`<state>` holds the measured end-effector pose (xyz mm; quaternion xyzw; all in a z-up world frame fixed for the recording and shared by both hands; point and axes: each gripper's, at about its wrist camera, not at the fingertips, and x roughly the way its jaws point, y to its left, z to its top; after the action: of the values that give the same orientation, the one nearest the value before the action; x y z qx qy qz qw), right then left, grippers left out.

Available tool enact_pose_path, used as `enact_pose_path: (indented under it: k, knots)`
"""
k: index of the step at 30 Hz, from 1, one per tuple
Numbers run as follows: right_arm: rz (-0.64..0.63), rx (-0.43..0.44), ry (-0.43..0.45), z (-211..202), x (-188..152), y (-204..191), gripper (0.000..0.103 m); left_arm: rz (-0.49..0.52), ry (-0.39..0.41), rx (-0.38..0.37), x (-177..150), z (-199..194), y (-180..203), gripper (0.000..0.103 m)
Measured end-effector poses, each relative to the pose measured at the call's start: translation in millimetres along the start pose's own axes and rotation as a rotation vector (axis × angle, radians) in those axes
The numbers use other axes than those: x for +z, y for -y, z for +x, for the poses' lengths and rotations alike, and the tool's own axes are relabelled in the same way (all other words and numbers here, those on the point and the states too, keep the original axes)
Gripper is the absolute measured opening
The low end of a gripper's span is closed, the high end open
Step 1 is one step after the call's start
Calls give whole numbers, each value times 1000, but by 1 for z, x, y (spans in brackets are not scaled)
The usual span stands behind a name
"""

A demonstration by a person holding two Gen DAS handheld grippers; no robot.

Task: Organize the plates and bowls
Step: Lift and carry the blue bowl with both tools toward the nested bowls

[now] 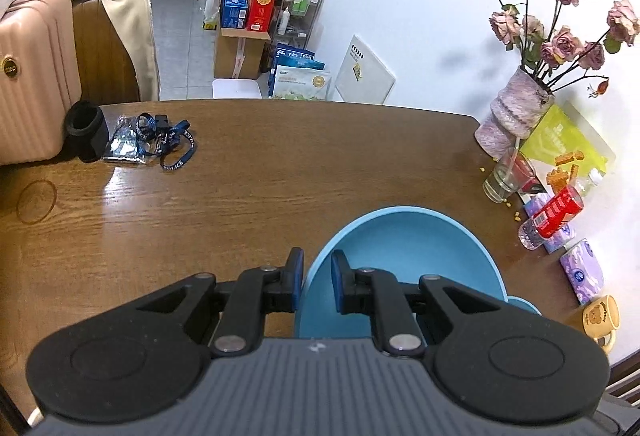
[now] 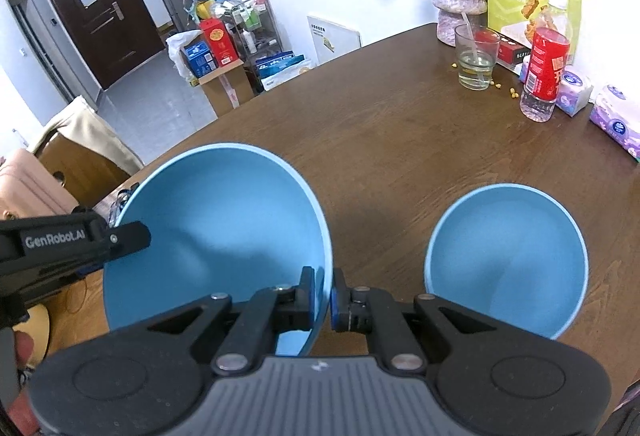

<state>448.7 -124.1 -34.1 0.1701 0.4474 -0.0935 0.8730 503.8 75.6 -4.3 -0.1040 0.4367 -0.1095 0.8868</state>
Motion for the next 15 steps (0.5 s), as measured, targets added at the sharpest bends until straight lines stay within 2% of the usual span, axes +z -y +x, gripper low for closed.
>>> enact_pose_path:
  k: [15]
  knots:
    - [-17,6,13,-32,-17,46,8,-8,-30,9,-47,-14,34,15]
